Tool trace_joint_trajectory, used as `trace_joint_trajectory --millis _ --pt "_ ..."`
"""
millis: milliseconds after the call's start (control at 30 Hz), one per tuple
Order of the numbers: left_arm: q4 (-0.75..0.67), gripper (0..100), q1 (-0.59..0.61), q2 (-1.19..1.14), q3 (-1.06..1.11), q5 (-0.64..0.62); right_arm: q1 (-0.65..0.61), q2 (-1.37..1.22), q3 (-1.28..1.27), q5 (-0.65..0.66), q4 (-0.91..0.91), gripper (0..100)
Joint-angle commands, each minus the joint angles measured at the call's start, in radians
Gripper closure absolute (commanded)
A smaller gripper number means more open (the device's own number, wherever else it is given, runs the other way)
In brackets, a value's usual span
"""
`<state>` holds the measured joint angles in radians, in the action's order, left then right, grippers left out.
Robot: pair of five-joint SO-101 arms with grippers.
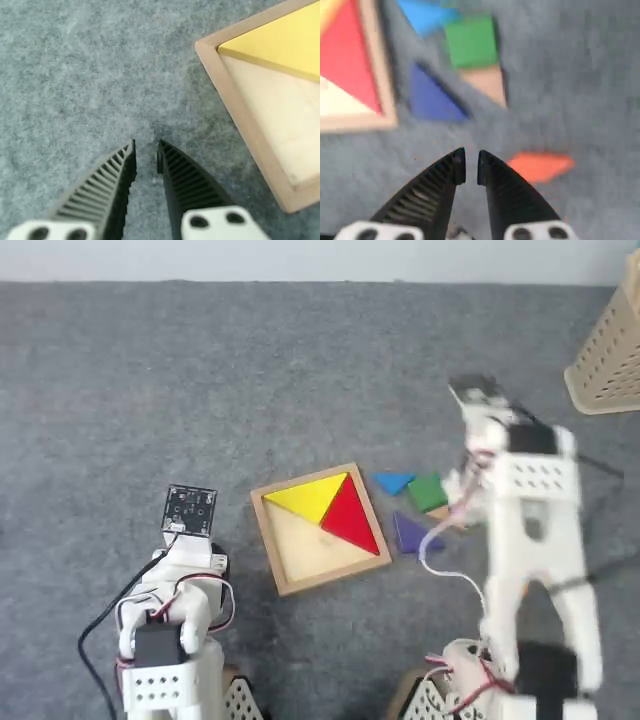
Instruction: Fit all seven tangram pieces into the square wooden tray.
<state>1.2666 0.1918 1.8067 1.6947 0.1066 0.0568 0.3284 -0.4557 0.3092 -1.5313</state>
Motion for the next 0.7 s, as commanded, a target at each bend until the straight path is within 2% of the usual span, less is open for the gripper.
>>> trace_joint_trajectory --millis 0,133,233,300,500,667 --pt "0.000 93 -0.002 0.021 -0.010 -0.008 0.171 0.139 -0.126 0.112 -0.012 93.9" --pt "0.000 93 -0.002 0.021 -0.010 -0.008 0.317 0.163 -0.236 0.218 0.004 83.3" --pt "0.000 93 -0.002 0.021 -0.010 -0.008 0.340 0.148 -0.296 0.219 0.054 79.7" --pt "0.000 93 -0.002 0.021 -0.010 -0.008 0.331 0.125 -0.342 0.169 0.102 79.7" --pt "0.000 93 -0.002 0.021 -0.010 -0.008 0.300 0.002 -0.385 -0.098 0.263 79.2" --pt "0.000 93 -0.002 0.021 -0.010 -0.008 0.298 -0.127 -0.379 -0.170 0.363 79.2"
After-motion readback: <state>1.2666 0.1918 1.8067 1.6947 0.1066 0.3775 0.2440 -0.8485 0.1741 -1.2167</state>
